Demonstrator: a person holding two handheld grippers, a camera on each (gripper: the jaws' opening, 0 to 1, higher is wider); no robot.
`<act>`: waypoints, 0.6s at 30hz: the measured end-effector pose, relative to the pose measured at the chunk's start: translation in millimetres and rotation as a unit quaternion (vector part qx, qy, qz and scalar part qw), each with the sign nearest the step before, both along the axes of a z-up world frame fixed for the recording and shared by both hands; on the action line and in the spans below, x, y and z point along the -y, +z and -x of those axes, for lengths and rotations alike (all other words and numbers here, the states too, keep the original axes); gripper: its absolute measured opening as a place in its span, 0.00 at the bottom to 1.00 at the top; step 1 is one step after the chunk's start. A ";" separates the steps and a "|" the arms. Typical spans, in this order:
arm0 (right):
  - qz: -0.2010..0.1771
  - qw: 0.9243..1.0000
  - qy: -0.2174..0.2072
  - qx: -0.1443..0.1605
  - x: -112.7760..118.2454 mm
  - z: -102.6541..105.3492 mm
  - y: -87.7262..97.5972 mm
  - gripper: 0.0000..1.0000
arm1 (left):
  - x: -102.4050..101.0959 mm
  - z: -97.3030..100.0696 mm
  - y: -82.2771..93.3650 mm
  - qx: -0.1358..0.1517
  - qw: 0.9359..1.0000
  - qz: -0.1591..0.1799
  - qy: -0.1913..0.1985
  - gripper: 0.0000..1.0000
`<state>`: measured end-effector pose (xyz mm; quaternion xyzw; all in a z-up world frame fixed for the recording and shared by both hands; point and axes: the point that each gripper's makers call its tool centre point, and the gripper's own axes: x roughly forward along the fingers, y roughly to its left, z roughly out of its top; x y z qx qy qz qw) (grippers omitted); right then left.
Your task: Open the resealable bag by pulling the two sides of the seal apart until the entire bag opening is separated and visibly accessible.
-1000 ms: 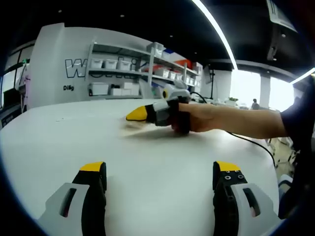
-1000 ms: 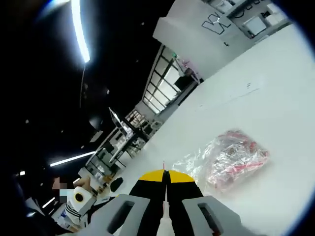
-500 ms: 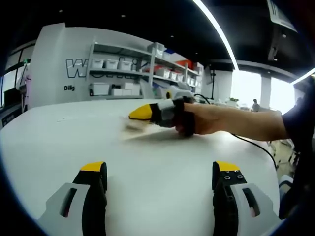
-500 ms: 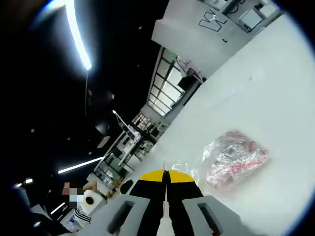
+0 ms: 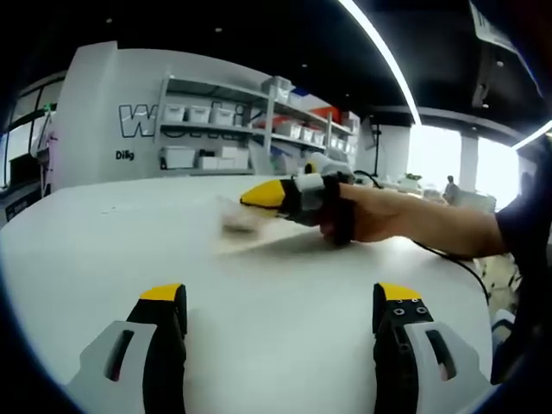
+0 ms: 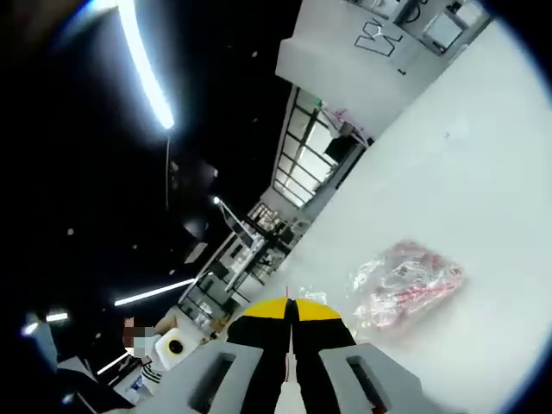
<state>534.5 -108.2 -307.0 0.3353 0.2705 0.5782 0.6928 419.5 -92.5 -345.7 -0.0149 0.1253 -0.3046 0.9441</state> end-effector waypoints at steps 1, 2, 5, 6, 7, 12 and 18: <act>-0.001 1.000 0.001 0.000 -0.1 0.8 0.4 0.00 | -0.2 -0.4 0.2 0.002 1.000 -0.001 0.002 0.88; -0.002 1.000 0.003 -0.001 -0.1 1.4 0.8 0.00 | -0.3 -0.6 0.2 0.002 1.000 -0.001 0.002 0.88; -0.005 1.000 0.005 -0.004 -0.4 2.7 1.6 0.00 | -0.9 -1.2 -0.4 0.001 1.000 -0.003 0.004 0.88; -0.005 1.000 0.005 -0.006 -0.5 3.3 1.8 0.00 | -1.1 -1.3 -0.9 -0.001 1.000 -0.002 0.005 0.88; -0.007 1.000 0.005 -0.007 -0.3 3.8 2.3 0.00 | -1.1 -1.3 -1.6 -0.005 1.000 -0.001 0.005 0.88; -0.008 1.000 0.013 -0.011 -2.3 10.2 3.2 0.00 | -1.4 -1.5 -1.5 -0.003 1.000 -0.002 0.007 0.88; -0.022 0.999 0.013 -0.028 -2.0 7.9 6.7 0.00 | -1.1 -1.9 -1.6 -0.004 1.000 -0.002 0.007 0.88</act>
